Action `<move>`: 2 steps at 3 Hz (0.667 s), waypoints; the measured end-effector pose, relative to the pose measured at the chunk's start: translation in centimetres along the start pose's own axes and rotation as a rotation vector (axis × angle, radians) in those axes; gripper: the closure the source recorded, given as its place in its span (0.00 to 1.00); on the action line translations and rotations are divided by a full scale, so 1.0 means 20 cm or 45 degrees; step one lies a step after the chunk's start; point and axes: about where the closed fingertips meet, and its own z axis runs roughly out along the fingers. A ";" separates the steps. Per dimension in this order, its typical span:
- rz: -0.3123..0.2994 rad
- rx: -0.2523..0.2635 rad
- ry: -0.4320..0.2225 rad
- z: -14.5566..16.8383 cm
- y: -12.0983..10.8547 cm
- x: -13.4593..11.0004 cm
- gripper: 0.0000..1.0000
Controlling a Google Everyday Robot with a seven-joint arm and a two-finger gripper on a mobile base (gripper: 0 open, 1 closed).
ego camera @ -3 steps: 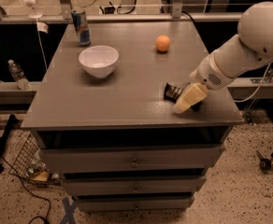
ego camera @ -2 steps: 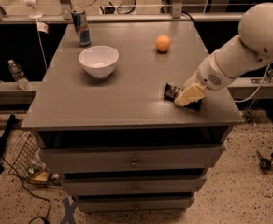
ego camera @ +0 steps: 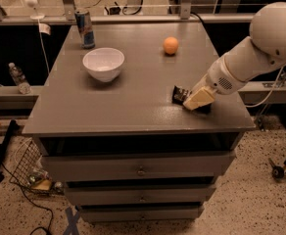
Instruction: Move rxbar chocolate near orange
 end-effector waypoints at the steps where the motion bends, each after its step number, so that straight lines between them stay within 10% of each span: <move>1: -0.024 0.045 -0.058 -0.12 -0.10 -0.07 1.00; 2: -0.024 0.050 -0.060 -0.12 -0.12 -0.08 1.00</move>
Offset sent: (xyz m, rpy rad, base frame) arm 0.0453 -0.0458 0.0758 0.0720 -0.1350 -0.0027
